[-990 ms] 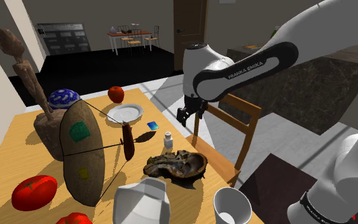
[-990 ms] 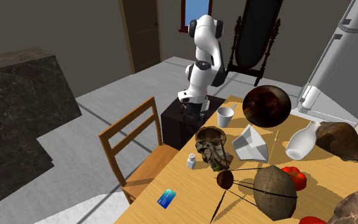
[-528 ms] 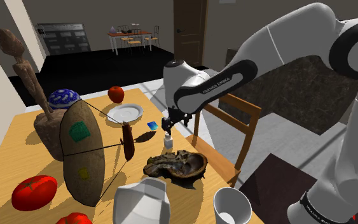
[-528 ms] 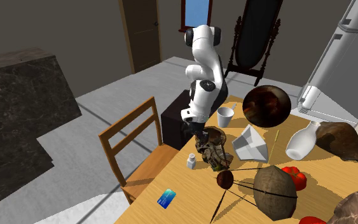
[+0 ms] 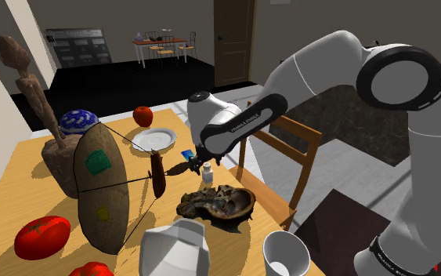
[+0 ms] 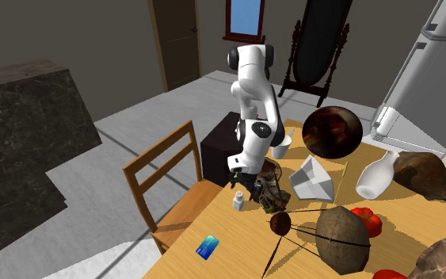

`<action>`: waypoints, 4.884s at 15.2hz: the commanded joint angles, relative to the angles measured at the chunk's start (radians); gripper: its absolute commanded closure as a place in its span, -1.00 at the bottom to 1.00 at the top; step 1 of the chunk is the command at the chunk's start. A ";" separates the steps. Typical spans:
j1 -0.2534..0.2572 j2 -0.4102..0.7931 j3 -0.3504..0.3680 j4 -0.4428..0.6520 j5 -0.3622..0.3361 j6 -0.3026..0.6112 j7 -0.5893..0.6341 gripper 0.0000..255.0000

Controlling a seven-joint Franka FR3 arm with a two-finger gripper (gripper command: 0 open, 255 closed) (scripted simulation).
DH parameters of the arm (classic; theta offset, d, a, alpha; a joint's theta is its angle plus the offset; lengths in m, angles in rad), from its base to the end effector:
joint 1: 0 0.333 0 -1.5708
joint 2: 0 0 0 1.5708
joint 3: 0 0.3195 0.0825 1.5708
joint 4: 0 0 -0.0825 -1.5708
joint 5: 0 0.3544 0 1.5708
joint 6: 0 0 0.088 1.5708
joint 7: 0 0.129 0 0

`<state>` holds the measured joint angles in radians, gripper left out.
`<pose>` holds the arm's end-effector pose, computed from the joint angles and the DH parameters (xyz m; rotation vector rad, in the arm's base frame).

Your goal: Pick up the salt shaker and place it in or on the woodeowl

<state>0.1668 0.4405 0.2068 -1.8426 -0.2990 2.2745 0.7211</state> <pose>0.5859 0.2074 0.2935 3.0115 -0.2617 0.1194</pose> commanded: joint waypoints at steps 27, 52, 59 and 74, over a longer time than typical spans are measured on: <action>-0.004 -0.009 0.002 0.006 0.005 -0.014 -0.008 1.00; -0.015 -0.150 0.028 0.150 0.074 -0.290 -0.081 1.00; 0.023 -0.280 0.065 0.007 0.098 -0.285 -0.007 1.00; 0.086 -0.390 0.127 -0.218 0.118 -0.184 0.130 1.00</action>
<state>0.2521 0.0442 0.3330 -2.0540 -0.1774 2.0780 0.8465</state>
